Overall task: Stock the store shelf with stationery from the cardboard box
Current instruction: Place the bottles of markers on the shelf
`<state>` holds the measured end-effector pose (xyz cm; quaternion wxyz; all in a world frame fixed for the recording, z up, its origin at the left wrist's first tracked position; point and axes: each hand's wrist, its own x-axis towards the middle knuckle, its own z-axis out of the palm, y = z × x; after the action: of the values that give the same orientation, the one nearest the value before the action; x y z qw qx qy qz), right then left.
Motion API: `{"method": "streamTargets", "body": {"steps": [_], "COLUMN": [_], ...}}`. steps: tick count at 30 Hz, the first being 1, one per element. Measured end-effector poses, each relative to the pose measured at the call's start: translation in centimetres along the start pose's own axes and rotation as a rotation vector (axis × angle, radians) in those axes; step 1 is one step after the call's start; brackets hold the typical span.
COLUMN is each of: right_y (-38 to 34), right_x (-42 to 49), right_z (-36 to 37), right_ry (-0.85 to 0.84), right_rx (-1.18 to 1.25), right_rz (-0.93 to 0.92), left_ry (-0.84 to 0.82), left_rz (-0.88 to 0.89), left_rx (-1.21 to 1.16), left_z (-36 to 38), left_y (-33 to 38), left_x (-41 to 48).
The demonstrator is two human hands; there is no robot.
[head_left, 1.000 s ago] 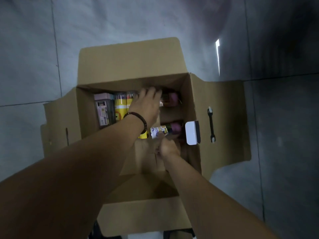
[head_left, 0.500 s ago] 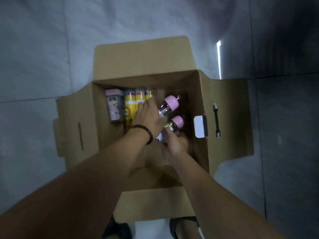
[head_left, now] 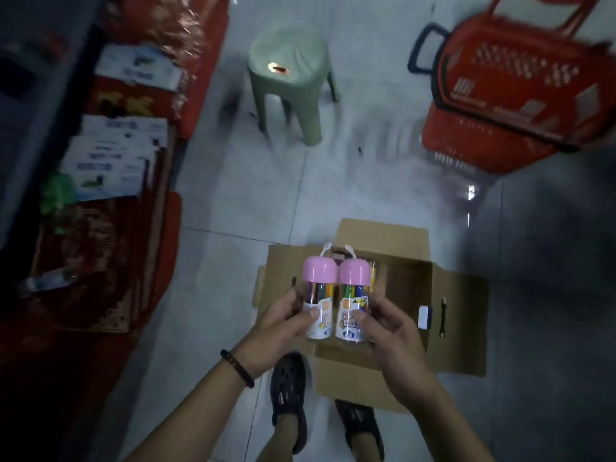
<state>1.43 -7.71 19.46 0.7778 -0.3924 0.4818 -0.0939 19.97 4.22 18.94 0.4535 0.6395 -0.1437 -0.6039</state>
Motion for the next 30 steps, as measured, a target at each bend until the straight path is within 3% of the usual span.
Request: {"method": "streamTargets", "body": {"steps": [7, 12, 22, 30], "right_y": [-17.2, -23.3, -20.6, -13.3], "right_x": [-12.4, -20.9, -35.7, -48.0], "right_z": [12.4, 21.5, 43.7, 61.9], "right_ry": [-0.266, -0.566, -0.979, -1.16], "right_rx": [-0.178, -0.316, -0.474, -0.562], "right_rz": [-0.198, -0.295, -0.382, -0.587], "left_ry": [0.203, 0.447, 0.842, 1.123], "left_rz": [0.289, 0.468, 0.662, 0.729], "left_rx": [-0.102, -0.186, -0.421, -0.262], "left_z": [-1.0, -2.3, -12.4, -22.5], "left_y": [15.5, 21.3, 18.7, 14.0], "left_x": [-17.7, -32.3, -58.4, -76.6]}}
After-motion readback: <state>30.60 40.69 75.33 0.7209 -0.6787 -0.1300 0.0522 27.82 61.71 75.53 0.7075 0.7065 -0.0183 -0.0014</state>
